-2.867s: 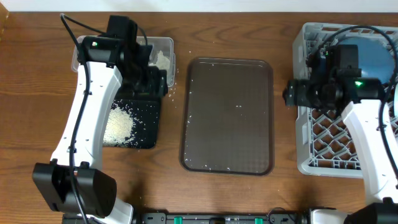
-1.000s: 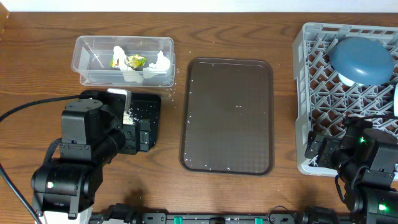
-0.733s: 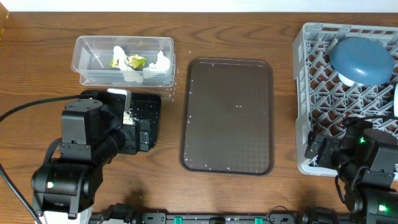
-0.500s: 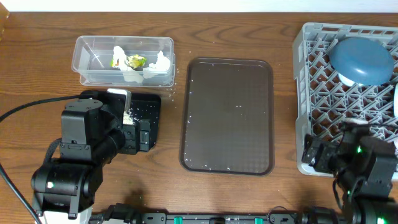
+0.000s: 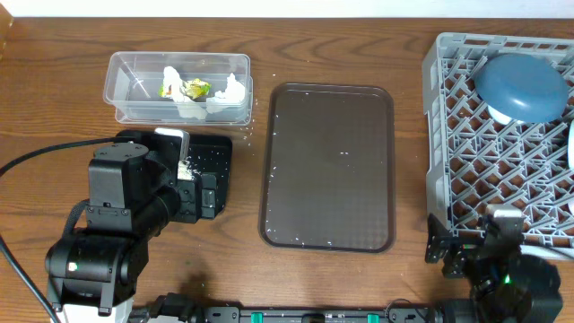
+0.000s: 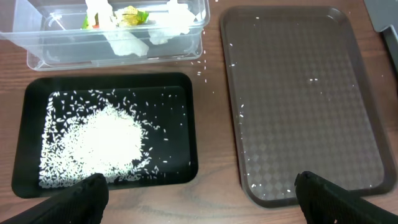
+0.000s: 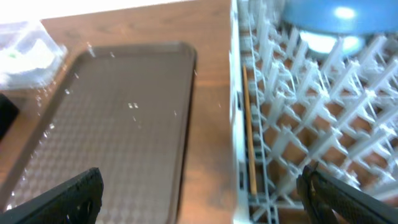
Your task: Sort waste into correct bins and load items into the dishwasher rack
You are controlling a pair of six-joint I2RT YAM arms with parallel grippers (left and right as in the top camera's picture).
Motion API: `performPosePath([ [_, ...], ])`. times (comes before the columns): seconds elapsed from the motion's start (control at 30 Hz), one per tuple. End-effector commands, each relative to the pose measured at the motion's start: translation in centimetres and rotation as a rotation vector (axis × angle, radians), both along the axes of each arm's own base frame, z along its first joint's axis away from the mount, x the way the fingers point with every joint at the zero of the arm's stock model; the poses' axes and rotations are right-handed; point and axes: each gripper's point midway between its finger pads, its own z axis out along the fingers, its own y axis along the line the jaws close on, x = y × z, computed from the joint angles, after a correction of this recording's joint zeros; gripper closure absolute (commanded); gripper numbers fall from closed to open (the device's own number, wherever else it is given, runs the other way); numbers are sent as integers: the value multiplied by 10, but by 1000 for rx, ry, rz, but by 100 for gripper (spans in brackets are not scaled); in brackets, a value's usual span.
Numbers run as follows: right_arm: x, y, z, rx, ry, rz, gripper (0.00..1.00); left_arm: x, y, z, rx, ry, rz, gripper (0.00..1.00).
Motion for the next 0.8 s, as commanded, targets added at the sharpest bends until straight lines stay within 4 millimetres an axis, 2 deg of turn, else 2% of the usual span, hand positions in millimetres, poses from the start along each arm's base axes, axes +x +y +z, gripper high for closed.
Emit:
performPosePath([
  [0.0, 4, 1, -9, -7, -82, 8, 1, 0, 2, -2, 11, 3, 1, 2],
  [0.23, 36, 11, -23, 4, -275, 46, 1, 0, 2, -2, 11, 3, 1, 2],
  [0.47, 66, 16, -22, 2, -498, 59, 1, 0, 2, -2, 11, 3, 1, 2],
  [0.6, 70, 15, -25, -11, -546, 54, 1, 0, 2, -2, 11, 3, 0, 2],
  [0.77, 70, 14, -23, -145, -571, 85, 1, 0, 2, -2, 11, 3, 0, 2],
])
